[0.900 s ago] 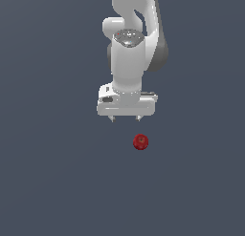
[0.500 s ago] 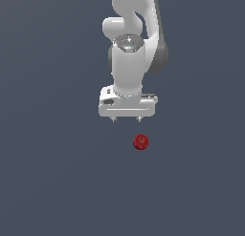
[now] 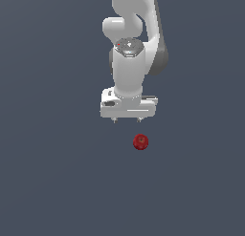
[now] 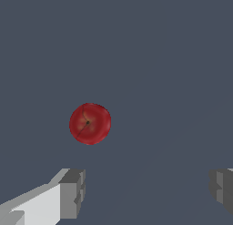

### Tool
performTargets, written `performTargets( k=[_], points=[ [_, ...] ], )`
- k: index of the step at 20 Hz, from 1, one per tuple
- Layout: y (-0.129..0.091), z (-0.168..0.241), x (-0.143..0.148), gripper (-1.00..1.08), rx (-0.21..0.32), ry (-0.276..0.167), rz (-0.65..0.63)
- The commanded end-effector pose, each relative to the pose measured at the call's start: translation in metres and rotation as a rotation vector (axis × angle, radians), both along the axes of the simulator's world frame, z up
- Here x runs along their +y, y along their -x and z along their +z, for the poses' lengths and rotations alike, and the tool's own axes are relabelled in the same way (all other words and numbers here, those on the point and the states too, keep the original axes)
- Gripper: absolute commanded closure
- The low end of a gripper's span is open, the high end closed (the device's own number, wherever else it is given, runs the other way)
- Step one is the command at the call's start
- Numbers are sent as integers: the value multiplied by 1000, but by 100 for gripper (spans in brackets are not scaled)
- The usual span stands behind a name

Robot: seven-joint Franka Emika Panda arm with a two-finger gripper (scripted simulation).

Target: Pick up the object and move it to a goal position.

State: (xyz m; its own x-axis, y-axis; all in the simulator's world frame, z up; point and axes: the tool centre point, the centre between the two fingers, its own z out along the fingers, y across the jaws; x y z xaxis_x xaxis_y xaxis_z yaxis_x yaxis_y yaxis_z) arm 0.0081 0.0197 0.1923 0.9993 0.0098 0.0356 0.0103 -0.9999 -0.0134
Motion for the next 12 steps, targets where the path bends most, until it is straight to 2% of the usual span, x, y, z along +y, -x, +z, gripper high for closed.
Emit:
performTargets(
  k=[1, 12],
  points=[
    [-1, -3, 3, -92, 2, 0, -10],
    [-13, -40, 30, -92, 18, 1, -132]
  ],
)
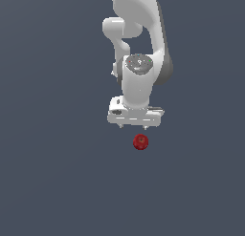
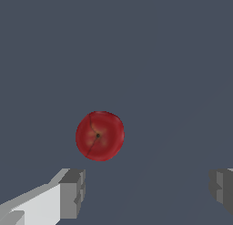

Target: Pick up the object and move it to a goal position.

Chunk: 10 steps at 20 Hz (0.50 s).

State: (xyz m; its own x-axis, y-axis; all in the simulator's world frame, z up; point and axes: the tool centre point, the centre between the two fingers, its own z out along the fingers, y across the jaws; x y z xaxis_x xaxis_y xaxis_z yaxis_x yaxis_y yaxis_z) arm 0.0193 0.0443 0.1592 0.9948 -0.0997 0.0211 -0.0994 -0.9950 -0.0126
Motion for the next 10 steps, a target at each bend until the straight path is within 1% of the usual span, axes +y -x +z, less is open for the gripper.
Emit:
performTargets(
  k=[1, 10],
  points=[
    [-3, -12, 9, -92, 5, 1, -39],
    [-10, -50, 36, -92, 19, 6, -155]
  ],
)
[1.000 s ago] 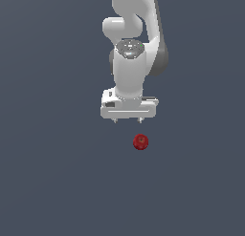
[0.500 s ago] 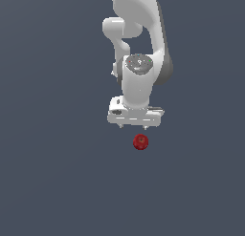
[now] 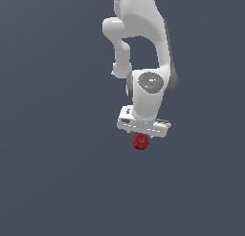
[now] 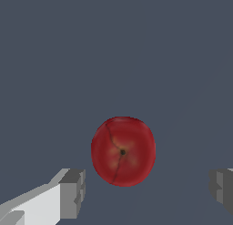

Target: Pick up the object and move it to a goal position.

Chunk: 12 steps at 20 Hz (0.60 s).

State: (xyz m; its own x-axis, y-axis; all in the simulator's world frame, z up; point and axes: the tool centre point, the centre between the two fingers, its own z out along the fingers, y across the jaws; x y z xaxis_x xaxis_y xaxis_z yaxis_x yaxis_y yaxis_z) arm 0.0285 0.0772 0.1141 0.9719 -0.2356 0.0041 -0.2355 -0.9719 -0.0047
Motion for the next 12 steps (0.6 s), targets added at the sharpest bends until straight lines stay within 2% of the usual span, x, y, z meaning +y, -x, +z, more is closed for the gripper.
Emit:
performTargets(
  k=[1, 12],
  points=[
    [-1, -8, 5, -92, 2, 2, -25],
    [-2, -19, 12, -92, 6, 3, -52]
  ],
)
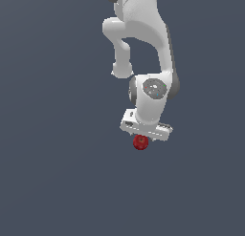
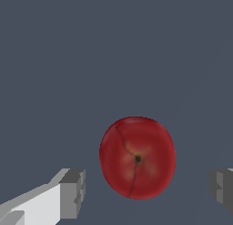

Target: Pick up the object and move it to a goal position.

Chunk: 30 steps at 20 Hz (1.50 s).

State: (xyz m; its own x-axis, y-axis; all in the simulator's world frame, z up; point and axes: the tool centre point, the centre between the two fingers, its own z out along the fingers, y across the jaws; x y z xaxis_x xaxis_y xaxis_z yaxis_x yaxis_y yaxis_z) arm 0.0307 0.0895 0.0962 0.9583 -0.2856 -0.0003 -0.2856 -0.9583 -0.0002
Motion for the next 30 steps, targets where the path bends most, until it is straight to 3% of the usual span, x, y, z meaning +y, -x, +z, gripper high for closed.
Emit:
performTargets(
  k=[1, 15, 16, 30],
  points=[
    [0, -3, 0, -92, 0, 0, 0],
    [0, -50, 0, -92, 0, 0, -4],
    [0, -50, 0, 108, 0, 0, -4],
    [1, -46, -5, 108, 1, 0, -3]
  ],
)
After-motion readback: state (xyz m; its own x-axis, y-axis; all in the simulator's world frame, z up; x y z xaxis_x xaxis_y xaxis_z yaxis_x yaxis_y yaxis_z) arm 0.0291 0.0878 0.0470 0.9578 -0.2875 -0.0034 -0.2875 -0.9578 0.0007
